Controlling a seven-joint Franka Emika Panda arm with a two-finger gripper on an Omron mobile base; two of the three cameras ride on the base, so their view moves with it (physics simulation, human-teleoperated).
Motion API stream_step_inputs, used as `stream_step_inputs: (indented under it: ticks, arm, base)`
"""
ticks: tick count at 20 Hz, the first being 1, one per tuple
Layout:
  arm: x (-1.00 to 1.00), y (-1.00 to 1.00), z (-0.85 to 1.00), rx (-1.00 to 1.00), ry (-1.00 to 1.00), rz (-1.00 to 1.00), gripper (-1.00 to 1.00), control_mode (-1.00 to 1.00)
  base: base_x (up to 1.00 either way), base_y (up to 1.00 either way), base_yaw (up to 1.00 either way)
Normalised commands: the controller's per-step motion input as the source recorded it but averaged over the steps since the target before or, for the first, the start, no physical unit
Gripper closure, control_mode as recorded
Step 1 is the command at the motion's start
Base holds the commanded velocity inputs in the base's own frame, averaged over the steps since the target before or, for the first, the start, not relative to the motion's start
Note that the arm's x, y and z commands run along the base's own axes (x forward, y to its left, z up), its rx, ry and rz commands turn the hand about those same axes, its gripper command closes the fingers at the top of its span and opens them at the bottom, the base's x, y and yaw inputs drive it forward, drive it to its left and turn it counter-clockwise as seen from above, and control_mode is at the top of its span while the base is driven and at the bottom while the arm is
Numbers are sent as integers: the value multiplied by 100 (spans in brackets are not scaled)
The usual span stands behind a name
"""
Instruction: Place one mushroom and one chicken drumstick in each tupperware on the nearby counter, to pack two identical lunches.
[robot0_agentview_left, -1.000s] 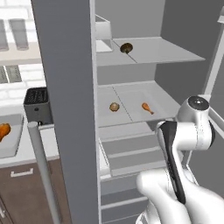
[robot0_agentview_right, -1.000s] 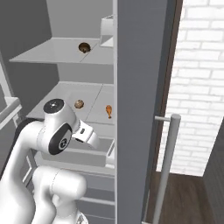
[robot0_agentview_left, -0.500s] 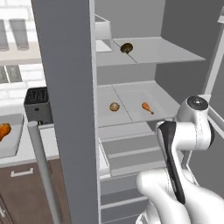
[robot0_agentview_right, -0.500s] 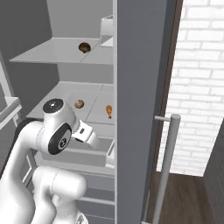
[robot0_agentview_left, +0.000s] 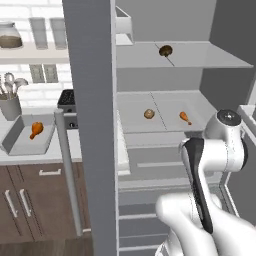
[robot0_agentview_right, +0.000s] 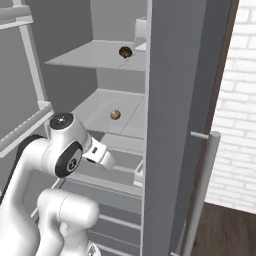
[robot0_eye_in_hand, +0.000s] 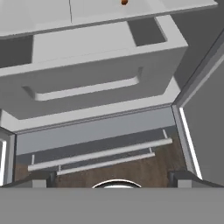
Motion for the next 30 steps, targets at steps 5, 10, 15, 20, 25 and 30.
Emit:
stream_step_inputs:
  ticks: [5,10,15,20,25,30]
  arm:
    - [0,0,0,0,0,0,-100,100]
    - [-1,0,37,0,-18,9,-100,-100]
    - [41,22,94,0,-35,20,-100,-100]
    - [81,31,68,0,-10,6,-100,-100]
    - [84,28,-6,0,7,1,-100,-100]
    - [21,6,-40,0,6,1,-100,-100]
  base:
    - [100,0,0]
    - [51,0,2]
    - [0,0,0]
    - [0,0,0]
    - [0,0,0]
    - [0,0,0]
